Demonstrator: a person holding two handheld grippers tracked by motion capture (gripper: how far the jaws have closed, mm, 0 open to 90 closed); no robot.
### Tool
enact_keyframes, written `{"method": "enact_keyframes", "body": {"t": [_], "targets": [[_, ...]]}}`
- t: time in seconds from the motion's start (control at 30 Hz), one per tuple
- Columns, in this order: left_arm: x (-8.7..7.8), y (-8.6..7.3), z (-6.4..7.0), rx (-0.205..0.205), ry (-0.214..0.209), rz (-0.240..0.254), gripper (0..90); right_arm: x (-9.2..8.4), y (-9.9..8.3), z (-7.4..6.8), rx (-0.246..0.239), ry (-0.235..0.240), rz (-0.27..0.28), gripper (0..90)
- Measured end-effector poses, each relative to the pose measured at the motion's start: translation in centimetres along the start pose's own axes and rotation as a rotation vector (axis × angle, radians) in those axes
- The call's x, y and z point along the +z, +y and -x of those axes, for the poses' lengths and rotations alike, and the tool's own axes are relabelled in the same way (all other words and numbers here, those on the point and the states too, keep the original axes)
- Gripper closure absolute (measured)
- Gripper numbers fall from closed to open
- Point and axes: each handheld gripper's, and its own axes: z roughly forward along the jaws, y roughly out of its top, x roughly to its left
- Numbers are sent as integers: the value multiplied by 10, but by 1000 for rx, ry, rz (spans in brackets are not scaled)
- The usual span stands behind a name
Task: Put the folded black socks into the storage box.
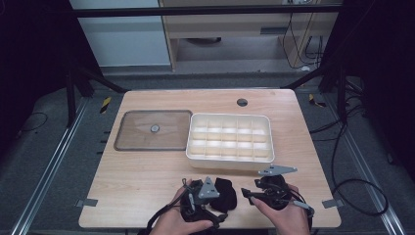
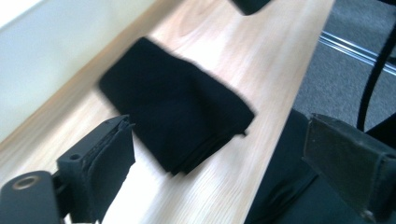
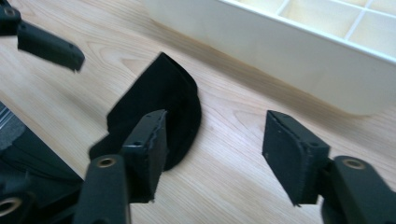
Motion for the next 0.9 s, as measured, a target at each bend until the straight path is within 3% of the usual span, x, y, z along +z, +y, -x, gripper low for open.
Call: {"method": "enact_keyframes", "body": {"t": [0.1,0.27,0.37,0.4,0.47,0.53,0.6,0.67,0.9], "targets": [[-10,-12,-14,-34,34,10,53,3,6,-8,4,6,11,306],[-23,-41,-38,-69,121,-3,52,13,11,-17,16,0,-5,247],[-33,-59,-49,-48,225,-28,45,21,15,-24,27,0,-16,212],[-37,-68,-54,-60,242,-26,49,24,17,-25,28,-4,-22,208],[-44,-81,-65,-107,233,-1,47,31,19,-26,39,-13,-36,224],[-50,-93,-76,-140,260,18,49,37,20,-28,43,-26,-60,259],[-54,-105,-89,-164,306,-3,54,43,21,-31,33,-34,-91,299],[-55,-111,-93,-168,321,-19,55,44,22,-32,33,-35,-95,312],[-62,-137,-117,-262,363,-20,55,54,24,-34,31,-50,-125,355]]}}
